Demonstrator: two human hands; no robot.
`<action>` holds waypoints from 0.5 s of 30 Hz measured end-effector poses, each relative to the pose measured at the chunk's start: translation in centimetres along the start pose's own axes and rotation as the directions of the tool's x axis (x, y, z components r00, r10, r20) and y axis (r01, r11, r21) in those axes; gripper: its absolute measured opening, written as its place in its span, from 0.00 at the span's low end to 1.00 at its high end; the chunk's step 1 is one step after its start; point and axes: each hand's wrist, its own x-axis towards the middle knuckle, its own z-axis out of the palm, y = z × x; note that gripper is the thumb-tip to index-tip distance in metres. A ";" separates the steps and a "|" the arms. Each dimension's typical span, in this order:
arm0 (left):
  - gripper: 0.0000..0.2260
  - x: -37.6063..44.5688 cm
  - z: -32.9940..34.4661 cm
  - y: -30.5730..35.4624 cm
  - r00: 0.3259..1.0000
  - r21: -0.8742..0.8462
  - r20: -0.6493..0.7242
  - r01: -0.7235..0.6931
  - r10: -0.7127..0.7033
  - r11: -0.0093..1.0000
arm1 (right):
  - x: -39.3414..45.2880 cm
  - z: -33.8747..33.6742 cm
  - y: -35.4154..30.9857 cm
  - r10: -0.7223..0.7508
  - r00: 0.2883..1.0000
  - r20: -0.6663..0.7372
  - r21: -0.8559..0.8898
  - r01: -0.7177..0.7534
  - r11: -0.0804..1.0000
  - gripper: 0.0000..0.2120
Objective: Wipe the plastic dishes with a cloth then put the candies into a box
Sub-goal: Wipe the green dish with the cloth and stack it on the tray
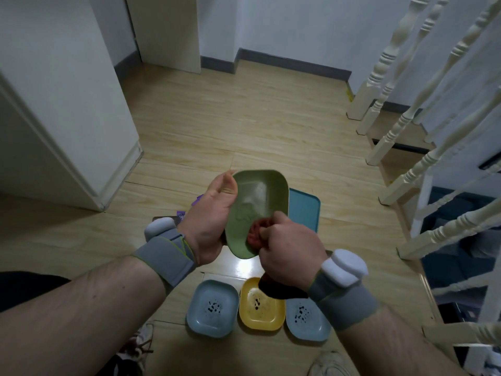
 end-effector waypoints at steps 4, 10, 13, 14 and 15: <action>0.22 0.1 -0.4 -0.5 0.998 0.061 0.002 -0.056 0.056 0.997 | -0.3 0.1 -1.1 -0.173 0.983 0.055 0.289 0.150 0.945 0.13; 0.26 0.4 -1.3 0.2 0.989 0.119 0.030 -0.145 0.143 0.982 | 0.2 -3.4 1.3 0.174 0.985 0.014 0.946 -0.070 0.317 0.13; 0.27 0.6 -1.5 0.5 0.992 0.074 -0.013 -0.123 0.124 0.990 | 0.4 -4.3 2.7 0.249 0.963 0.100 0.986 -0.063 -0.152 0.15; 0.26 0.7 -1.5 0.7 0.993 0.055 -0.025 -0.116 0.117 0.992 | 0.3 -4.4 2.8 0.204 0.965 0.163 0.947 -0.094 -0.309 0.16; 0.24 0.8 -1.6 0.9 0.993 0.032 -0.036 -0.114 0.116 0.993 | 0.3 -4.2 3.0 0.148 0.966 0.214 0.895 -0.133 -0.426 0.18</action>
